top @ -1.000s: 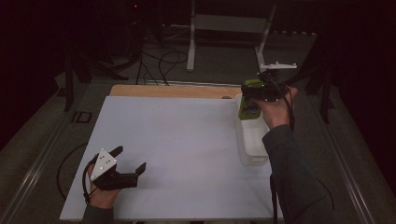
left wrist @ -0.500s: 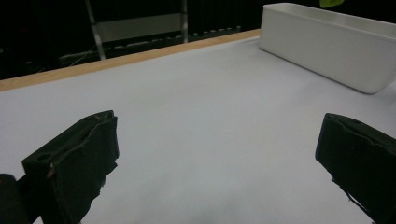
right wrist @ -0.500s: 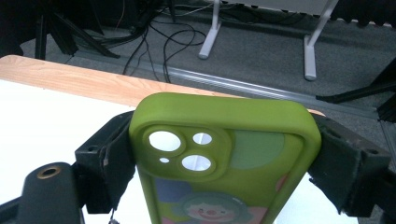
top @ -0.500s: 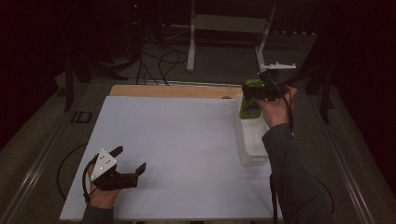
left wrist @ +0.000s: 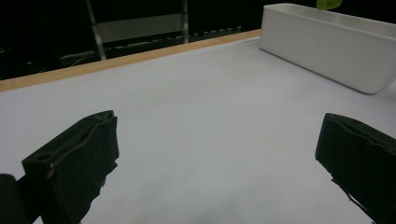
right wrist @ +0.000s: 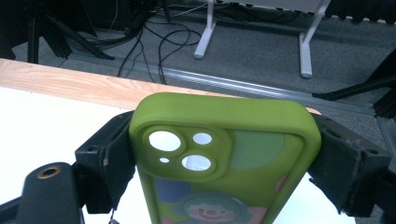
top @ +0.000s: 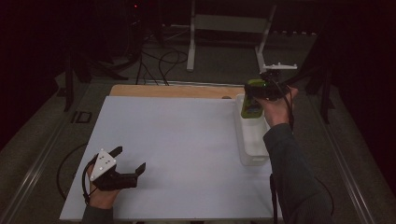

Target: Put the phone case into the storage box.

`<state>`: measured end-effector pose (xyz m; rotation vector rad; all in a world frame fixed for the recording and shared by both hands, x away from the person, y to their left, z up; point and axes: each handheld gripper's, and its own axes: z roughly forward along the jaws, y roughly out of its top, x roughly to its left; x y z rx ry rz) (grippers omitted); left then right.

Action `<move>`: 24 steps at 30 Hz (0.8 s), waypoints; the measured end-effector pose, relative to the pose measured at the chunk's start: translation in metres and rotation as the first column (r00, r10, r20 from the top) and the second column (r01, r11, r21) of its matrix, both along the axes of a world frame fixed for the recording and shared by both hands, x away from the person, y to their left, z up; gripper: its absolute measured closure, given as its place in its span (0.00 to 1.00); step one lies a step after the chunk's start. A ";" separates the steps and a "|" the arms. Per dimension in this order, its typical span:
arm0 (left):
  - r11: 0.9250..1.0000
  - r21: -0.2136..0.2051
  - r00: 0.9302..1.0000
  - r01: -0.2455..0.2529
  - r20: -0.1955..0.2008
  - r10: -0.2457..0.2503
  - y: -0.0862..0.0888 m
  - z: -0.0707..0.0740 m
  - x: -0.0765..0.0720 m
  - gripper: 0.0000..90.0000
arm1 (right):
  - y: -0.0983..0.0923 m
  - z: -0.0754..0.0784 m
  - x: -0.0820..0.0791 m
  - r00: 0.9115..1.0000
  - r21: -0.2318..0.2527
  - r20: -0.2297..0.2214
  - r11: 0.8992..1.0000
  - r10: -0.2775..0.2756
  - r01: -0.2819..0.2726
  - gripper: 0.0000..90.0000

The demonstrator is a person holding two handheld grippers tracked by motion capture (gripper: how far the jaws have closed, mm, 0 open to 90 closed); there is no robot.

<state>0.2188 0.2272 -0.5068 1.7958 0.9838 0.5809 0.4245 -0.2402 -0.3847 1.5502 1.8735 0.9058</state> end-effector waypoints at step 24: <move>1.000 -0.007 1.000 -0.002 0.004 0.003 0.002 0.001 -0.001 0.00 | -0.002 -0.015 0.016 1.000 -0.015 -0.014 1.000 -0.022 0.022 0.17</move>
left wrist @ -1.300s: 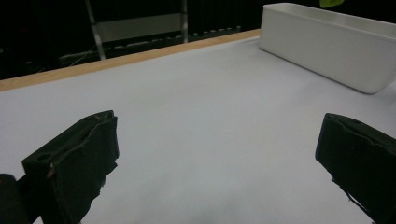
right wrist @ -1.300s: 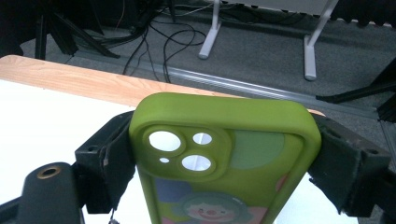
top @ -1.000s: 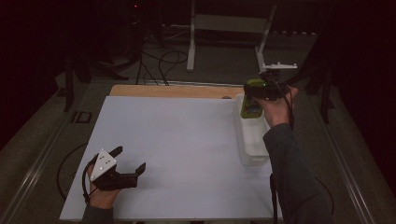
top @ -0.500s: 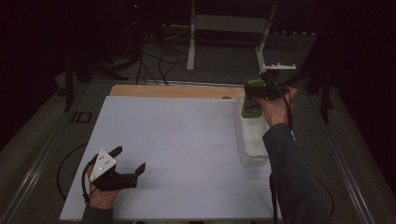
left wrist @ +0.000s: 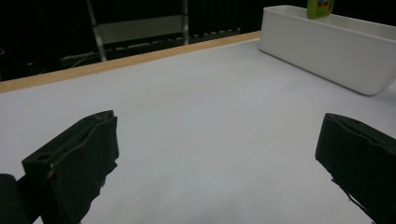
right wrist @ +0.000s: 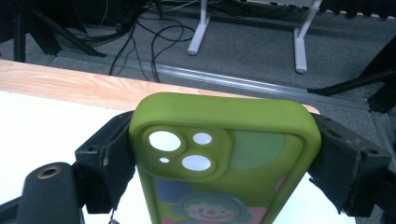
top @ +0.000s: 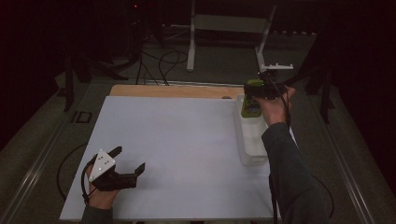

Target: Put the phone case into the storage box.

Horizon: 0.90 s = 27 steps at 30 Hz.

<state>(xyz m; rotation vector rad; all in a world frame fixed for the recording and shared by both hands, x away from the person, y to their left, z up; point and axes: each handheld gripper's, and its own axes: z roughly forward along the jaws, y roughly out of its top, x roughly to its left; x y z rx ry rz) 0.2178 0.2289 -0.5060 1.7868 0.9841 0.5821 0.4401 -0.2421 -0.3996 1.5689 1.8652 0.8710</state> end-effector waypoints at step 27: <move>1.000 -0.001 1.000 -0.001 -0.001 0.001 0.001 0.000 -0.001 0.00 | -0.001 -0.016 0.017 1.000 -0.019 -0.010 1.000 -0.009 0.009 0.17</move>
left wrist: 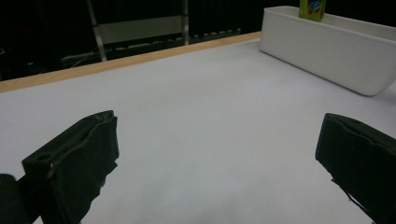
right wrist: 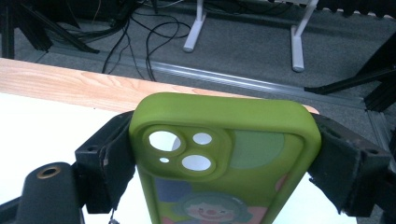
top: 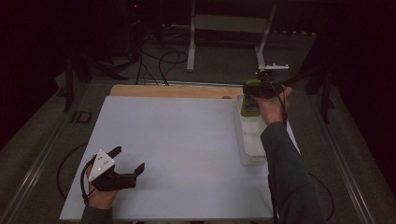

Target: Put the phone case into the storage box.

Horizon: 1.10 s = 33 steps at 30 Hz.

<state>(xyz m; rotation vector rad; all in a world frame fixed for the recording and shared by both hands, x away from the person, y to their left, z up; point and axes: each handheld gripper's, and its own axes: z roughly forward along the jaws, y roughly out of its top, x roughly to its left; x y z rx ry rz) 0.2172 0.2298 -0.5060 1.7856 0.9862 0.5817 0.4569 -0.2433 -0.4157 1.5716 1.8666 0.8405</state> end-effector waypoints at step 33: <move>1.000 -0.005 1.000 0.009 -0.003 -0.009 -0.002 -0.001 0.000 0.00 | -0.004 -0.017 0.016 1.000 0.016 -0.009 0.999 -0.028 0.029 0.17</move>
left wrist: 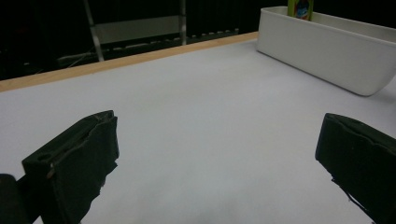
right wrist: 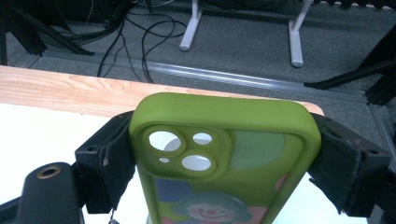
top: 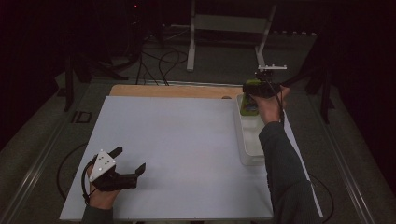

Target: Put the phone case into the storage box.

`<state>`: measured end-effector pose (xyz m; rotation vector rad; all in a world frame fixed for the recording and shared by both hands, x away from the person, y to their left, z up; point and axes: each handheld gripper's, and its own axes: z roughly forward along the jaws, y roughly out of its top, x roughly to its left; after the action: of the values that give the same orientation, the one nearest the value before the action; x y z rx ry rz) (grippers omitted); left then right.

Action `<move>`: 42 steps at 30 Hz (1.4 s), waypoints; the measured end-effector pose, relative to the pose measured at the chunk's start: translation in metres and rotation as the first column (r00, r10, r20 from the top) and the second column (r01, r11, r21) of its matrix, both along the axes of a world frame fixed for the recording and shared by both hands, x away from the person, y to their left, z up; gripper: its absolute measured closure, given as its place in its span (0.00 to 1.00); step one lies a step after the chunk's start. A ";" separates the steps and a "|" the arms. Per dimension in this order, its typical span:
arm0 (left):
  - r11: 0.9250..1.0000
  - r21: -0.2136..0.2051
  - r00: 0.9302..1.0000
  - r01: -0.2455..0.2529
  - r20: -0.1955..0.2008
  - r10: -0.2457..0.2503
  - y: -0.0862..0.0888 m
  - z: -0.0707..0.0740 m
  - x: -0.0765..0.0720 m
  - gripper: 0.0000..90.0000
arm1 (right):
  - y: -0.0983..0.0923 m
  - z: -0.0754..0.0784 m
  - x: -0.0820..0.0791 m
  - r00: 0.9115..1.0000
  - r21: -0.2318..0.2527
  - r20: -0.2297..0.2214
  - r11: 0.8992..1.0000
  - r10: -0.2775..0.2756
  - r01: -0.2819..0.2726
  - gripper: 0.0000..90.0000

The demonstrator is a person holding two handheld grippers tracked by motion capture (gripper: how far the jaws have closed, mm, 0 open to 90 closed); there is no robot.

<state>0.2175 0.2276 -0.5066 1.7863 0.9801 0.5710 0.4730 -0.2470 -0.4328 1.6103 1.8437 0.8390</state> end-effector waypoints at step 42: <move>1.000 -0.015 1.000 -0.009 0.010 0.009 0.004 0.002 -0.001 0.00 | 0.003 -0.026 0.014 1.000 -0.005 -0.026 1.000 -0.005 0.005 0.17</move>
<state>0.2165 0.2314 -0.5043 1.7651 0.9838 0.5759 0.4869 -0.2438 -0.4587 1.6293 1.8571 0.8148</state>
